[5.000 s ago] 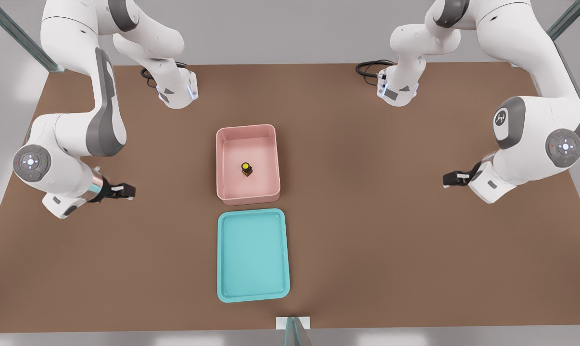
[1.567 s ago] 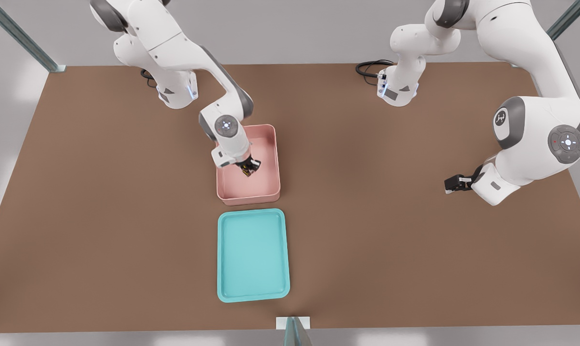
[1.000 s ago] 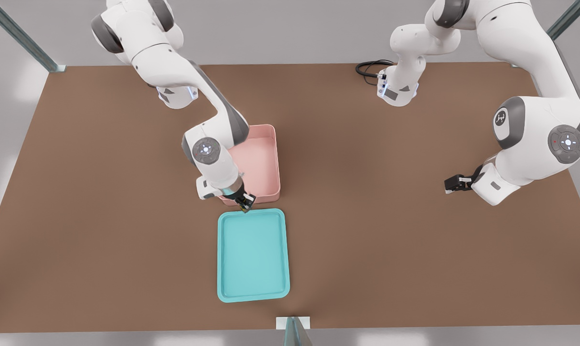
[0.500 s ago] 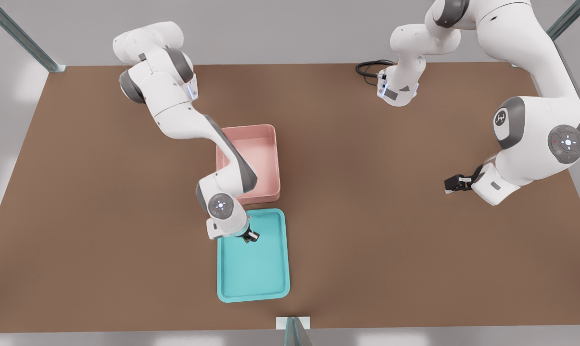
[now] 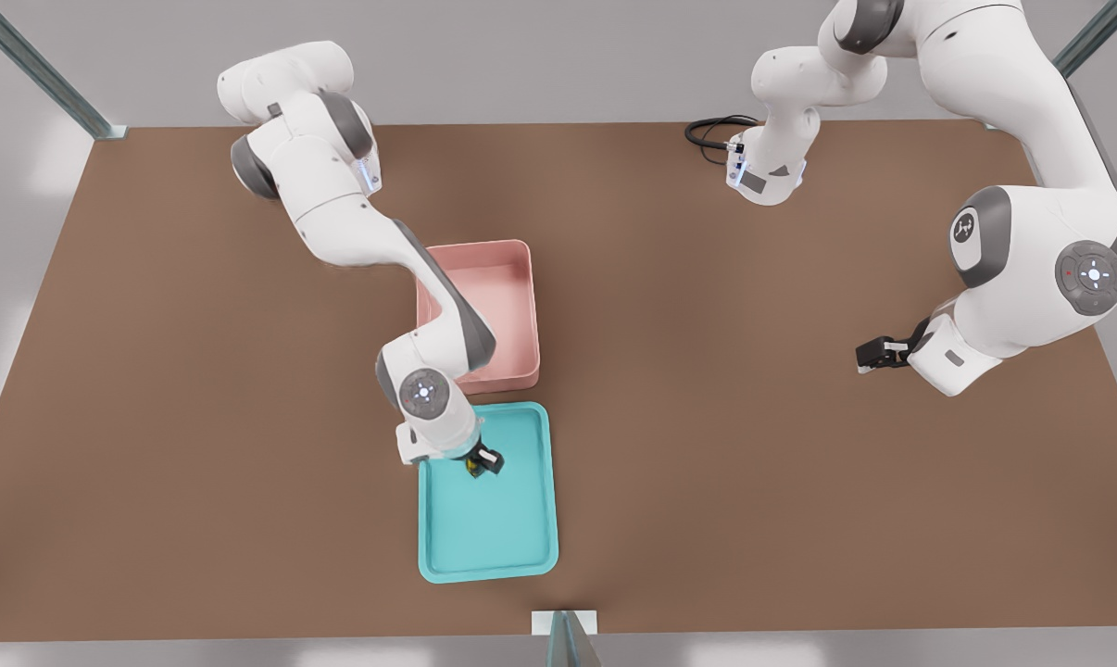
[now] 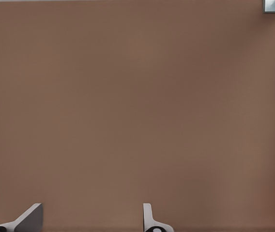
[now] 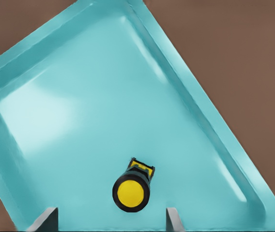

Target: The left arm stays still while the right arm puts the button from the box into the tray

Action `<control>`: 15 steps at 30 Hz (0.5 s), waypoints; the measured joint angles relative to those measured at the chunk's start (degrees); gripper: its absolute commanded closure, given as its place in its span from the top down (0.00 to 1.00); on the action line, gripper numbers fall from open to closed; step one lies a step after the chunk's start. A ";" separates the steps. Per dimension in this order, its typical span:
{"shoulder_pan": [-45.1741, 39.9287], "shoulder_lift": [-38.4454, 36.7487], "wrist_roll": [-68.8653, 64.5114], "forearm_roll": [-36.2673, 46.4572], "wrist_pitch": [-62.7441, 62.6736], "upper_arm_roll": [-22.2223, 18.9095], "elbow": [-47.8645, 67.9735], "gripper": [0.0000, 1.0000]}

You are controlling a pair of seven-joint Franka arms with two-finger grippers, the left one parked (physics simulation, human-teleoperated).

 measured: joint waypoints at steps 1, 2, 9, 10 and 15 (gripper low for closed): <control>-0.01 -4.66 -0.31 -0.02 -2.81 0.06 -0.21 1.00; -0.67 -9.11 -1.01 -0.05 -6.16 -0.07 -0.30 1.00; -24.78 -22.57 -17.81 -0.76 -25.42 -2.11 -2.27 1.00; -25.14 -22.74 -20.06 -0.74 -26.78 -2.13 -2.35 1.00; -24.99 -22.91 -29.62 -0.67 -31.21 -1.70 -2.42 1.00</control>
